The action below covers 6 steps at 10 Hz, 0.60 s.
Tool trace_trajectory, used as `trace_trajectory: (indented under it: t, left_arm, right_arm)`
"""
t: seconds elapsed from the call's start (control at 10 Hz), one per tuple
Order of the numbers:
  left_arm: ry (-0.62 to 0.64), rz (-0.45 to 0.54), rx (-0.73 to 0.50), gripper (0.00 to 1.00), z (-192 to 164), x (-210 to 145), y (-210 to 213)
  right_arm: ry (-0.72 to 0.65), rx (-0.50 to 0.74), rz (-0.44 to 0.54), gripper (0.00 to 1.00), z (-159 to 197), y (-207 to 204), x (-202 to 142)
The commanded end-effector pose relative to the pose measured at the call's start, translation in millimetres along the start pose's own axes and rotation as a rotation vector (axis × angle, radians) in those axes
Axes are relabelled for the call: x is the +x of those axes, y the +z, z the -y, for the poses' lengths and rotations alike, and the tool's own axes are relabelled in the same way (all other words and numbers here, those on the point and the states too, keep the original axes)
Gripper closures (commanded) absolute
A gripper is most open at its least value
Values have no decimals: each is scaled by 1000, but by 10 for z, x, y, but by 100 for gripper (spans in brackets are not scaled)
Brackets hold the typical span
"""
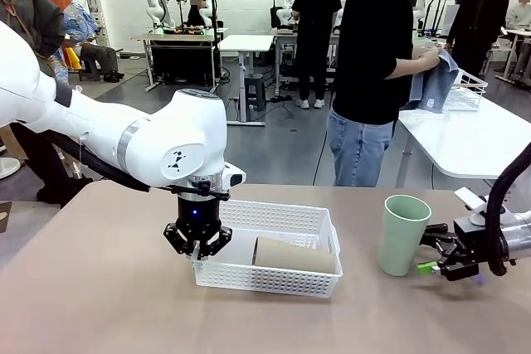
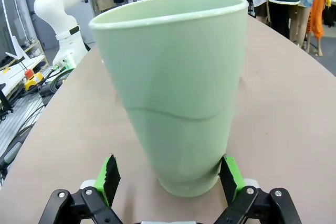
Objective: Clean and organize the cups into the basket.
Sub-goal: Pick up the Reusable plastic cup from the right side of the table and stack it inside the Organizing basket in the center of the table.
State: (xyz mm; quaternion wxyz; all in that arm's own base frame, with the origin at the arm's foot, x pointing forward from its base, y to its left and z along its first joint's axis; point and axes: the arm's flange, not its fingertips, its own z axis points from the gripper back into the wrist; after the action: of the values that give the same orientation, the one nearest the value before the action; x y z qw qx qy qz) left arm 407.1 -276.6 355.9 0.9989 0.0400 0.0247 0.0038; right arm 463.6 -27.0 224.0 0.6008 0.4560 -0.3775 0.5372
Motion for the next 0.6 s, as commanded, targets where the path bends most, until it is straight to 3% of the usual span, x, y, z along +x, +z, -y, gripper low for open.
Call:
trace_trajectory:
  t: [0.0, 0.5]
  left_arm:
    - [-2, -1, 4, 100, 5, 0, -15]
    - [-2, -1, 4, 100, 5, 0, -15]
  right_arm:
    - [-1, -2, 12, 0, 132, -157, 25]
    - [29, 30, 44, 0, 213, -392, 84]
